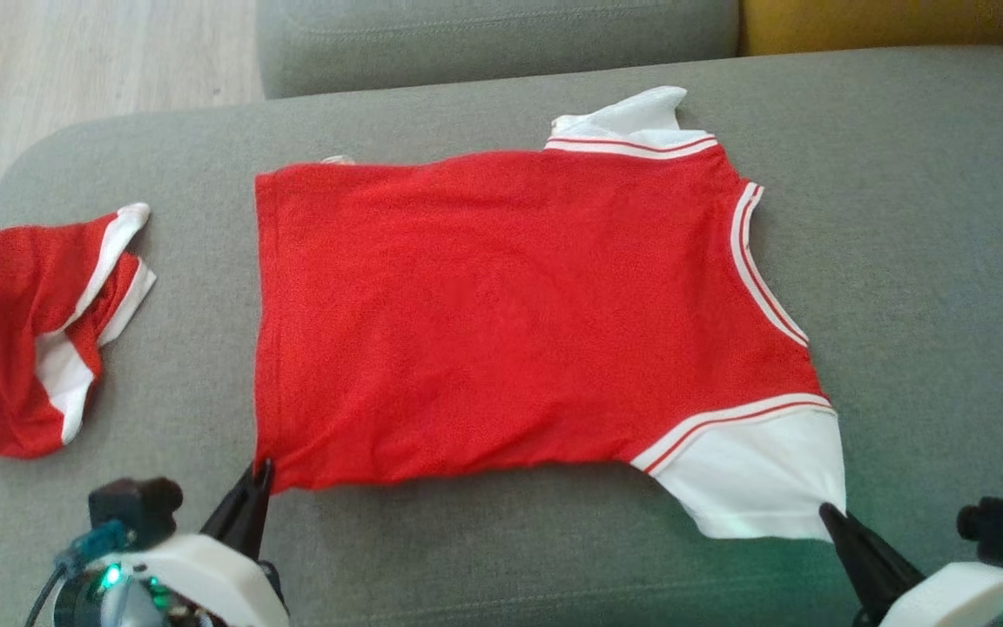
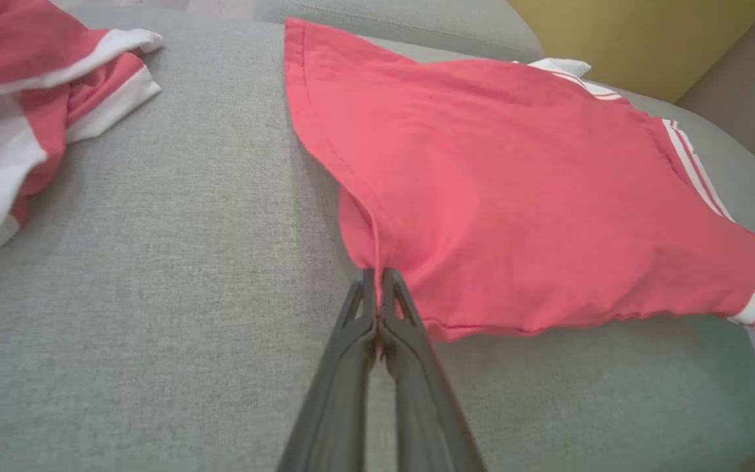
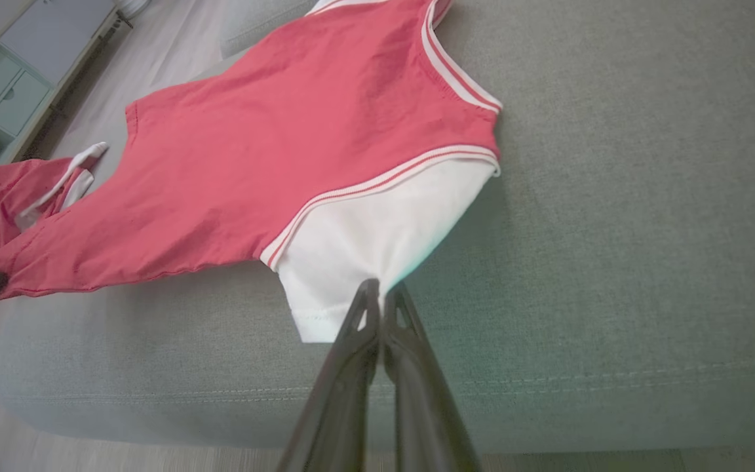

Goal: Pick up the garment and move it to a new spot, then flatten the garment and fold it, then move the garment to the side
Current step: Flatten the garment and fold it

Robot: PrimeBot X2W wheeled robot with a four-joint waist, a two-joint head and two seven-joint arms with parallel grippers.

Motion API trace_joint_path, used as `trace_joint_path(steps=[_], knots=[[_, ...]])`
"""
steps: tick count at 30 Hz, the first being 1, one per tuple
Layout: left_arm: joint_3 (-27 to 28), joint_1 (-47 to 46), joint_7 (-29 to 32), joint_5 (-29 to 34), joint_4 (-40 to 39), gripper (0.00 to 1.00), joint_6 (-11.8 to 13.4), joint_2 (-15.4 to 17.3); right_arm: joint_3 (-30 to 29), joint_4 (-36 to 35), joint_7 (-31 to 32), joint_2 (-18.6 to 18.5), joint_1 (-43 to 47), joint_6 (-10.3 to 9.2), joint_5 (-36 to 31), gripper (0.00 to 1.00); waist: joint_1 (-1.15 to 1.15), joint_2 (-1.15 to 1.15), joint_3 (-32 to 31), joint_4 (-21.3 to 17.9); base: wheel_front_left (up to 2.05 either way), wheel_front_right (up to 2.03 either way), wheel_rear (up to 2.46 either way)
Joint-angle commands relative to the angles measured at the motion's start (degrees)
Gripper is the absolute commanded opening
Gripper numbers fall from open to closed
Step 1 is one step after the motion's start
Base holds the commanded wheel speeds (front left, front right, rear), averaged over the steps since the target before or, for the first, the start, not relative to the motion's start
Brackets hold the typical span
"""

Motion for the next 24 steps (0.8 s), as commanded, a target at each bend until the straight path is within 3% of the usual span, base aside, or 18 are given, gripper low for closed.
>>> trace_joint_path(steps=[1,11,24], knots=[[2.8,-1.2,1.0,-0.5,-3.6,0.0,0.9,1.6,0.6,-2.6,0.8,-0.5,-1.4,-0.04,0.4,0.0,0.01,0.0,-0.1,-0.1,0.0,0.0,0.0],[2.8,-0.8,6.1,-2.6,-6.7,0.0,1.8,2.4,-0.1,-0.6,2.9,-0.5,-3.6,-0.04,1.7,0.0,0.01,0.0,1.5,0.2,0.0,0.0,0.0],[4.2,-10.1,15.8,-10.6,-2.4,0.0,-1.8,4.2,-1.7,4.5,5.6,-0.5,-18.6,-0.04,0.9,0.0,0.01,0.0,9.8,1.0,0.0,0.0,0.0]])
